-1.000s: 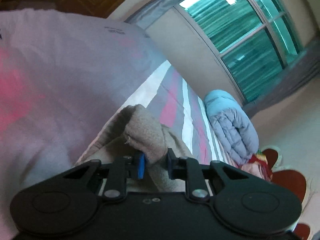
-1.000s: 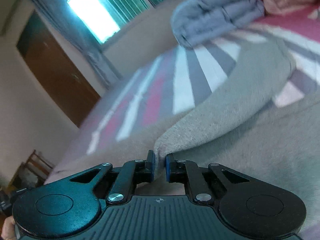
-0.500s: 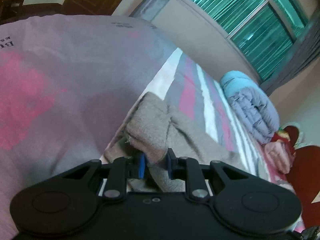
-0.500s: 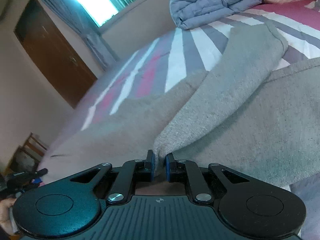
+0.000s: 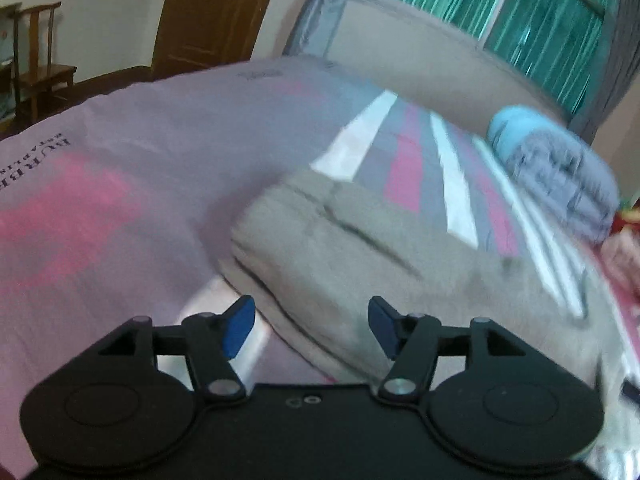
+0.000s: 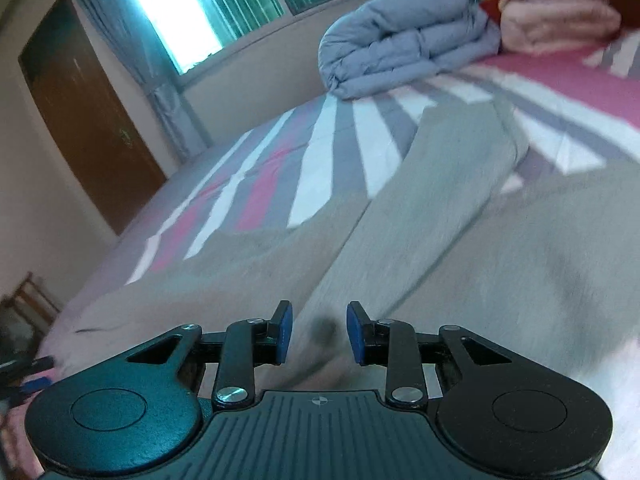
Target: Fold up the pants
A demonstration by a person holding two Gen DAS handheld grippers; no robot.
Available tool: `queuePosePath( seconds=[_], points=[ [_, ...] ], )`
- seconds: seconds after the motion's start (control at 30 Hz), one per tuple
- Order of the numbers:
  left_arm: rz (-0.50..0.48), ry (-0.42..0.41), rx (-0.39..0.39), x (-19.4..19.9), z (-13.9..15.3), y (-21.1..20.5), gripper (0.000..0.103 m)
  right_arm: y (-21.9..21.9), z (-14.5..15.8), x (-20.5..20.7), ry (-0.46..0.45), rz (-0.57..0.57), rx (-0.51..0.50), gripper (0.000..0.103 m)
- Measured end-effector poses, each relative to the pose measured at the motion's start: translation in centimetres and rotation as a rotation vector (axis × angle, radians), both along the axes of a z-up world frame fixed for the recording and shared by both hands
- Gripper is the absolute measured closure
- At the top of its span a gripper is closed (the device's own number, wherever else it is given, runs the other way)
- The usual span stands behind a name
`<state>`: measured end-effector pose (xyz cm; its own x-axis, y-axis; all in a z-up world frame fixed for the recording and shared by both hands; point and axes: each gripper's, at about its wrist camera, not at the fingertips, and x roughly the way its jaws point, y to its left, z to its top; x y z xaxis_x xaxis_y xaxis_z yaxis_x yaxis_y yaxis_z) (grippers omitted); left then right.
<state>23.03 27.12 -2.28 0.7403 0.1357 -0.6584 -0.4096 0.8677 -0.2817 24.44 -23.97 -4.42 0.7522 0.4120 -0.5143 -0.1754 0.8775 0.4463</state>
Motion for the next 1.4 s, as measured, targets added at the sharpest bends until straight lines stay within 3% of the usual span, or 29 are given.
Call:
queuePosePath(
  seconds=[0.1, 0.13, 0.2, 0.33, 0.4, 0.43, 0.47, 0.63, 0.7, 0.8, 0.9, 0.93, 1.0, 1.03, 1.13, 1.27, 1.3, 1.33, 1.37, 1.4],
  points=[
    [0.025, 0.105, 0.035, 1.4, -1.7, -1.5, 0.029, 1.8, 0.9, 2.9, 0.006, -0.046, -0.07, 0.068],
    [0.034, 0.144, 0.037, 1.9, -2.6, -1.7, 0.026, 2.3, 1.1, 3.7, 0.024, -0.05, -0.076, 0.058],
    [0.053, 0.143, 0.021, 1.8, -3.7, -1.8, 0.021, 3.9, 1.7, 5.9, 0.038, -0.058, -0.125, 0.045],
    [0.053, 0.13, 0.024, 1.2, -4.0, -1.8, 0.02, 5.9, 0.4, 8.4, 0.098, -0.039, -0.308, 0.044],
    [0.046, 0.131, 0.018, 1.0, -3.9, -1.7, 0.02, 5.6, -0.7, 8.6, 0.114, -0.034, -0.362, 0.051],
    [0.041, 0.131, 0.017, 1.0, -3.8, -1.6, 0.02, 4.7, -0.9, 7.9, 0.107, -0.03, -0.337, 0.085],
    [0.038, 0.13, 0.013, 1.0, -3.8, -1.6, 0.02, 3.5, -1.3, 8.1, 0.119, -0.035, -0.297, 0.099],
    [0.049, 0.114, 0.031, 0.7, -4.0, -1.9, 0.019, -2.0, -1.5, 2.8, 0.119, -0.069, -0.149, 0.099],
    [0.056, 0.11, 0.043, 0.8, -4.2, -2.2, 0.018, -3.9, -2.6, 0.3, 0.167, -0.087, -0.086, 0.099],
    [0.059, 0.109, 0.043, 0.9, -4.3, -2.3, 0.018, -5.4, -3.3, -1.2, 0.185, -0.104, -0.067, 0.099],
    [0.058, 0.108, 0.043, 1.1, -4.4, -2.3, 0.018, -6.0, -1.3, -0.7, 0.094, -0.138, -0.102, 0.098],
    [0.058, 0.107, 0.044, 1.0, -4.4, -2.3, 0.018, -5.8, -0.7, -0.3, 0.071, -0.131, -0.116, 0.096],
    [0.059, 0.107, 0.043, 1.1, -4.4, -2.3, 0.018, -4.8, 0.6, 1.8, 0.037, -0.119, -0.182, 0.065],
    [0.058, 0.107, 0.042, 1.1, -4.4, -2.3, 0.018, -4.3, 1.0, 3.1, 0.017, -0.11, -0.215, 0.039],
    [0.055, 0.109, 0.037, 1.2, -4.4, -2.2, 0.018, -2.5, 1.1, 6.2, -0.018, -0.053, -0.303, 0.036],
    [0.05, 0.109, 0.03, 1.2, -4.4, -2.0, 0.018, 0.2, -0.3, 9.0, -0.019, 0.018, -0.515, 0.044],
    [0.05, 0.108, 0.028, 1.1, -4.4, -2.0, 0.018, 0.3, -1.0, 9.5, -0.015, 0.031, -0.553, 0.05],
    [0.048, 0.106, 0.026, 1.1, -4.4, -2.0, 0.018, -0.2, -1.5, 9.8, -0.015, 0.047, -0.568, 0.088],
    [0.048, 0.104, 0.023, 1.1, -4.4, -1.9, 0.018, -1.0, -1.8, 10.0, 0.006, 0.043, -0.551, 0.1],
    [0.047, 0.102, 0.022, 1.0, -4.4, -1.9, 0.018, -2.6, -1.7, 9.9, 0.018, 0.012, -0.488, 0.1]
  ],
)
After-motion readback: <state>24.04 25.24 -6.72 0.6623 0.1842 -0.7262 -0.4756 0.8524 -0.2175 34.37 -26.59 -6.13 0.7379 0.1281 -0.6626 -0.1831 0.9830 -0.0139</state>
